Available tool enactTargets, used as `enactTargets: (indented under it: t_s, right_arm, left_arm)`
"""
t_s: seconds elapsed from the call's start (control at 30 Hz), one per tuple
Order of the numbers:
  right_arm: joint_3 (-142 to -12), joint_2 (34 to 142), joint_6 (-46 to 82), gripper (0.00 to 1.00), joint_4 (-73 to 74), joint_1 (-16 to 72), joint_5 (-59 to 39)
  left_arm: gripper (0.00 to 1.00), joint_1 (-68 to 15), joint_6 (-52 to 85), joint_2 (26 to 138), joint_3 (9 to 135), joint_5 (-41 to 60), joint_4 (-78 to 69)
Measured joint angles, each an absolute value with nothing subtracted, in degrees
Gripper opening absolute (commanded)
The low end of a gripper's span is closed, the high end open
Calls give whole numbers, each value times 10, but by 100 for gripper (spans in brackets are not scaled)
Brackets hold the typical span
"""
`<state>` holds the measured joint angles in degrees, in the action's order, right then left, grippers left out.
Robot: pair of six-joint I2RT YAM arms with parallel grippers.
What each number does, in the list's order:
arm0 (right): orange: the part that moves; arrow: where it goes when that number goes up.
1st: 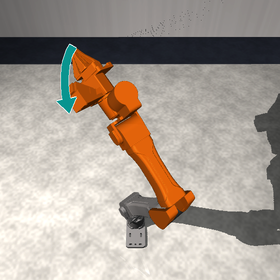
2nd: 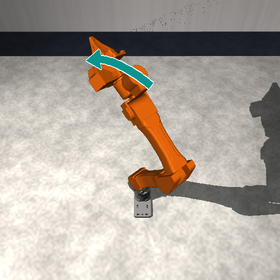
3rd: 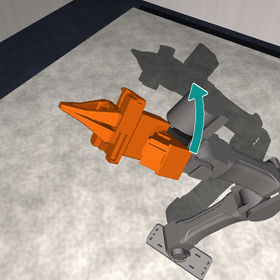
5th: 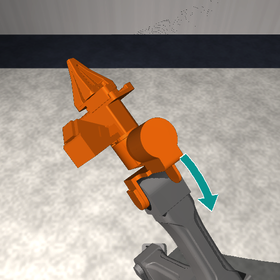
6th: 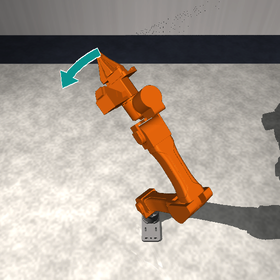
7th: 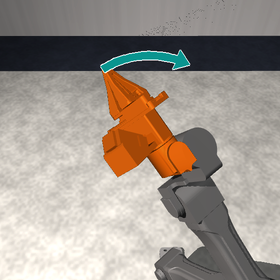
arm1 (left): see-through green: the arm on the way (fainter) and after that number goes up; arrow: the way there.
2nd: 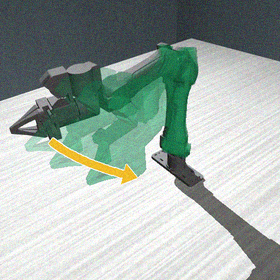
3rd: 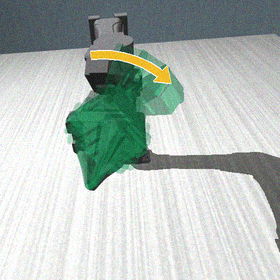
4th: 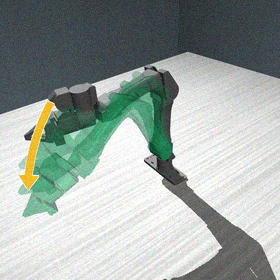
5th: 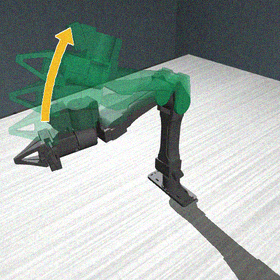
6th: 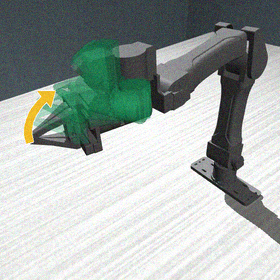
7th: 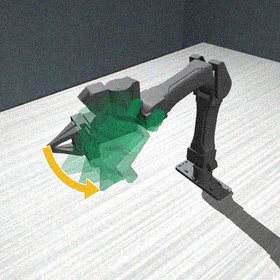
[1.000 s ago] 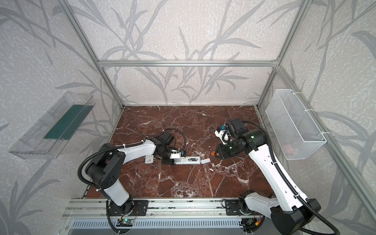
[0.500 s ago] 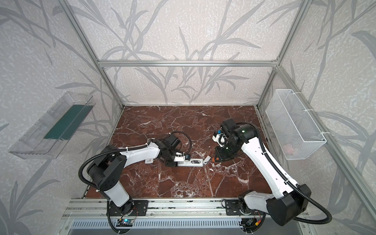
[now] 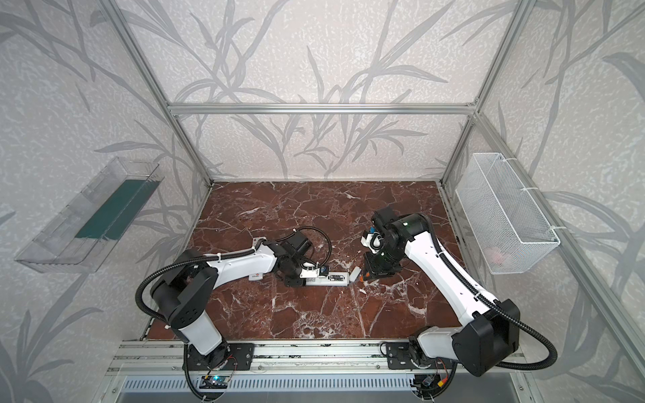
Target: Unload the batteries from the remote control
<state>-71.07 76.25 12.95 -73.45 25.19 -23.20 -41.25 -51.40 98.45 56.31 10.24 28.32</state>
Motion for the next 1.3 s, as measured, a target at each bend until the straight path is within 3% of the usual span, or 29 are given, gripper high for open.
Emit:
enactTargets:
  t_s: [0.93, 1.3]
  right_arm:
    - [-633, 758, 226, 0, -603, 239, -246]
    - [-613, 747, 248, 0, -588, 236, -260]
  left_arm:
    - [11, -419, -512, 985, 566, 91, 286]
    - [4, -420, -509, 986, 567, 90, 289]
